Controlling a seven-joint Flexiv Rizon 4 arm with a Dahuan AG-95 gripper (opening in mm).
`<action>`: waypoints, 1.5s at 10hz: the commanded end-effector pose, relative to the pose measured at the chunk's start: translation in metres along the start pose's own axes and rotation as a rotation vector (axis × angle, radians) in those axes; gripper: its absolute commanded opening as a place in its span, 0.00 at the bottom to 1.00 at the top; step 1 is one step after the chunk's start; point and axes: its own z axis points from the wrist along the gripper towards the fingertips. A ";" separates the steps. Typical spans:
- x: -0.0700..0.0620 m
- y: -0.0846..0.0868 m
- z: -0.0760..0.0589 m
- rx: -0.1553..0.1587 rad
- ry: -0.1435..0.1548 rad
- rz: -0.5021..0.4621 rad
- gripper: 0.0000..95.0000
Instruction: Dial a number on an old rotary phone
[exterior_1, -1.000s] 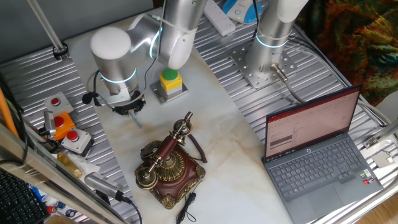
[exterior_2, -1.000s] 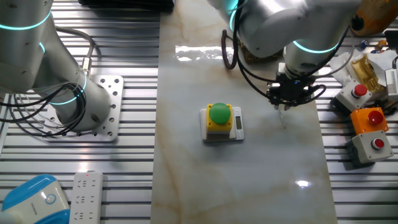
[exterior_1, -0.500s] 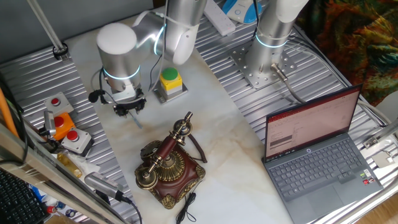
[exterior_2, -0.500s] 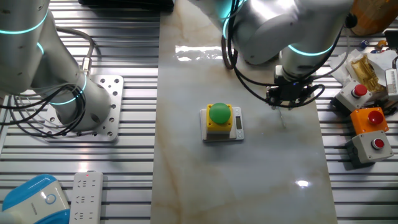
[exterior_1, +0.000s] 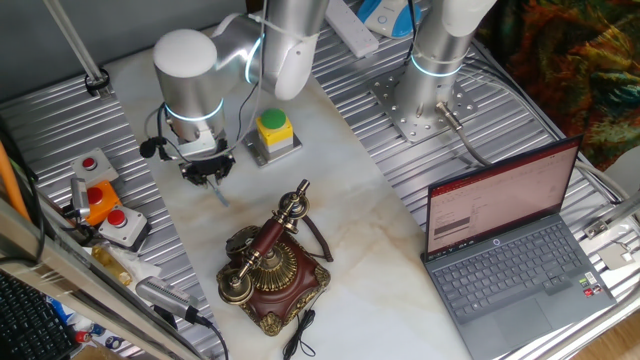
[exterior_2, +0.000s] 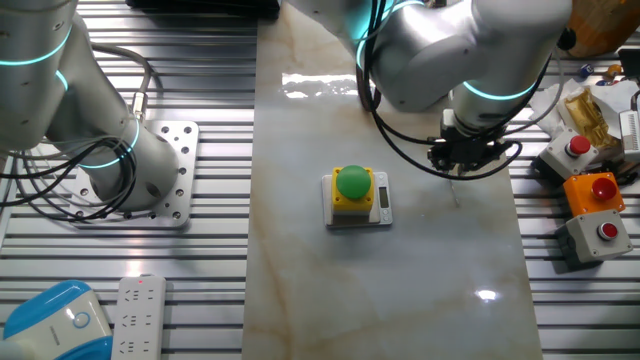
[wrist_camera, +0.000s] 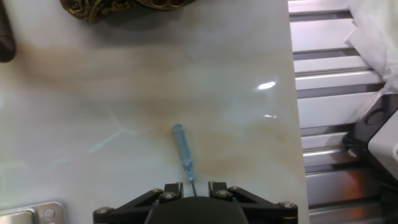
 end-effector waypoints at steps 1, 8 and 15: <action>0.000 0.000 0.000 0.005 0.005 -0.013 0.20; 0.000 0.000 0.000 0.014 0.018 -0.016 0.20; -0.004 -0.003 0.000 0.014 0.033 0.003 0.20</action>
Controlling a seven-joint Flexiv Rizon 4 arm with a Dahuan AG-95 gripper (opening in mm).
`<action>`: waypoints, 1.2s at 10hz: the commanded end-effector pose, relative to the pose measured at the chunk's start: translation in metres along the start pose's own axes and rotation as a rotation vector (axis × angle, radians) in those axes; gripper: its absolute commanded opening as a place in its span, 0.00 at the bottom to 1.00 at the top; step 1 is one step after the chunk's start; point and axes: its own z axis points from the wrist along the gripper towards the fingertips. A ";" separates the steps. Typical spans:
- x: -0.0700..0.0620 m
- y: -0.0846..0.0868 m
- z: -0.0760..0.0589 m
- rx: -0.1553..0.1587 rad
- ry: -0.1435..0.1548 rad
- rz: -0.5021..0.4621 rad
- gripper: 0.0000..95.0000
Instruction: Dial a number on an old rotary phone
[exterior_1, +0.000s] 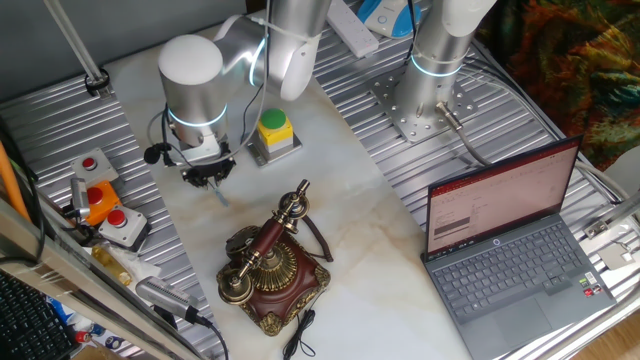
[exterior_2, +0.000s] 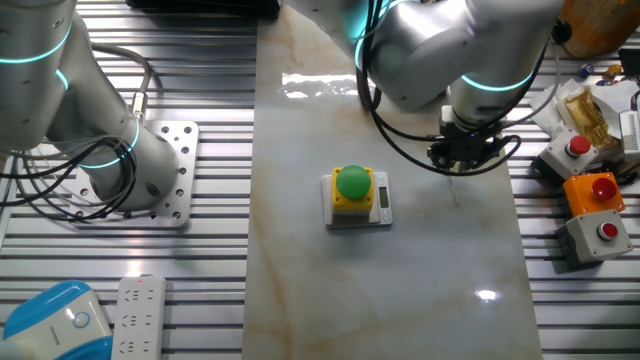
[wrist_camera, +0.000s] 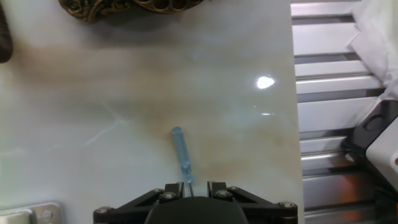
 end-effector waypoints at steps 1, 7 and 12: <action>0.000 -0.001 0.002 0.004 -0.002 0.006 0.20; -0.005 -0.004 0.006 0.004 0.009 0.021 0.00; -0.006 -0.006 0.013 0.005 0.007 0.034 0.00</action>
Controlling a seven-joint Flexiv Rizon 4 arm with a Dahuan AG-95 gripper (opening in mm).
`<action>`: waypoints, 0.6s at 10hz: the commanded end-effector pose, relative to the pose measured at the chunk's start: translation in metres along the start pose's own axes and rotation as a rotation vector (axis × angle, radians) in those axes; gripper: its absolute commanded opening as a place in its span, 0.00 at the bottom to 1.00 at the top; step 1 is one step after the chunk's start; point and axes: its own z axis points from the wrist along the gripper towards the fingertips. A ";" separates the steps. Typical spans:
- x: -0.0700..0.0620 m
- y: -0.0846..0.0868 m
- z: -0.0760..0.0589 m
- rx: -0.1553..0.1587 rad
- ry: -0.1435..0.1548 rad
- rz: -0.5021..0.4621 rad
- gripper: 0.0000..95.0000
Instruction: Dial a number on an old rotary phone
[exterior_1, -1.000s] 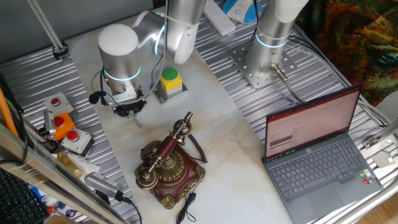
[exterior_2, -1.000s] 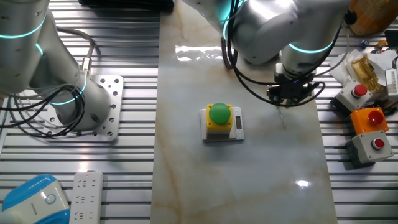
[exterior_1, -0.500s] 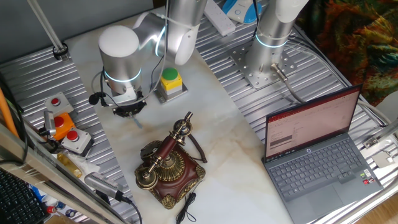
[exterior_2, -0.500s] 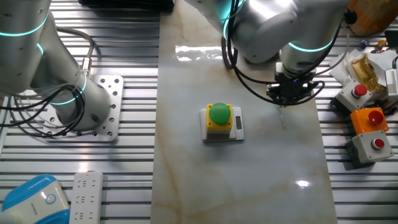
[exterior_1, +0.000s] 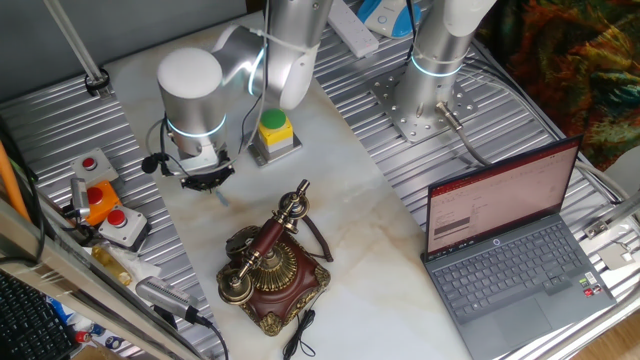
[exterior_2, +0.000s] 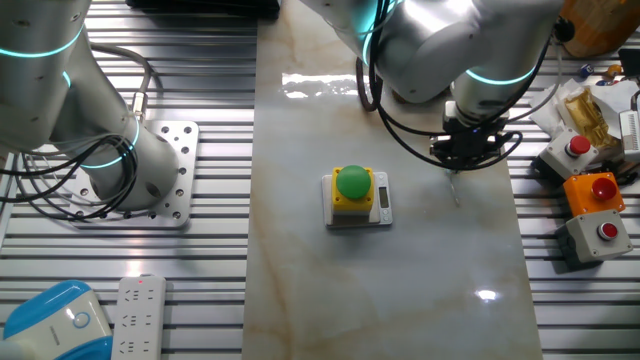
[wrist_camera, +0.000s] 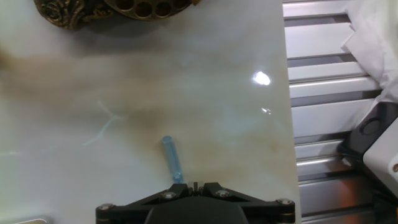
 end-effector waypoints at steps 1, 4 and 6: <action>0.000 -0.001 0.003 0.001 -0.001 0.004 0.00; -0.001 -0.001 0.005 0.003 0.006 0.005 0.00; -0.002 -0.001 0.008 0.002 0.006 0.017 0.00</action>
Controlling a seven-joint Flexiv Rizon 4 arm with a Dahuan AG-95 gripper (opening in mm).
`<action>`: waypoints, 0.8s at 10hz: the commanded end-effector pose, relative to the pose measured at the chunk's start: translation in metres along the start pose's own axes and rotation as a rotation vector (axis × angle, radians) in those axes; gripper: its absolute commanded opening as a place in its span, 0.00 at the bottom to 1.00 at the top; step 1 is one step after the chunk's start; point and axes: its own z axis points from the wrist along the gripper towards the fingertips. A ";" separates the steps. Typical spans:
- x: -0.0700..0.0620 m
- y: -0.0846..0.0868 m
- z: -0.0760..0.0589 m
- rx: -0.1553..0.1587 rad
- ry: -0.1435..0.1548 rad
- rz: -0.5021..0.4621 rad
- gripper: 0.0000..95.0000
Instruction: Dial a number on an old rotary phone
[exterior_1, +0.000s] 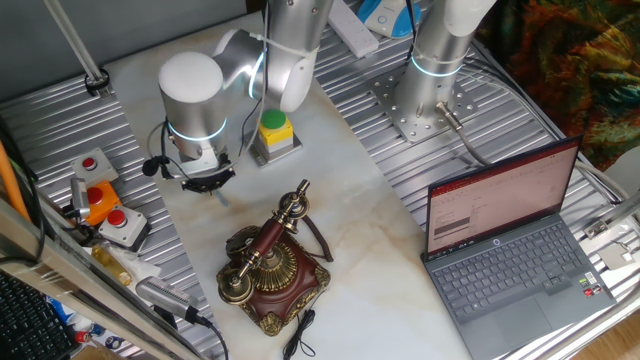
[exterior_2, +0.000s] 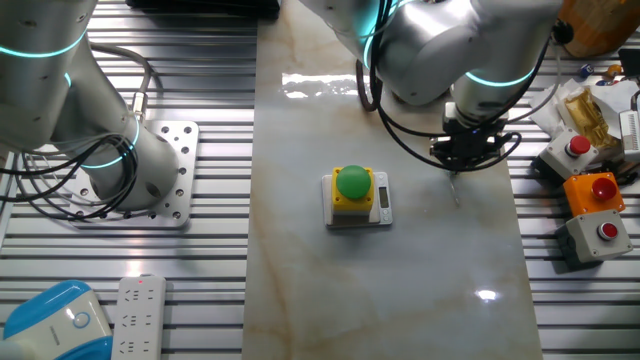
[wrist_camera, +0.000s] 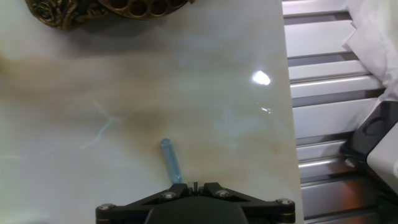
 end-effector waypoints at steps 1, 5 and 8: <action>0.001 0.000 0.001 -0.005 0.000 0.008 0.00; 0.000 0.000 0.001 0.005 0.003 0.015 0.00; 0.000 0.000 0.001 0.037 -0.010 0.018 0.00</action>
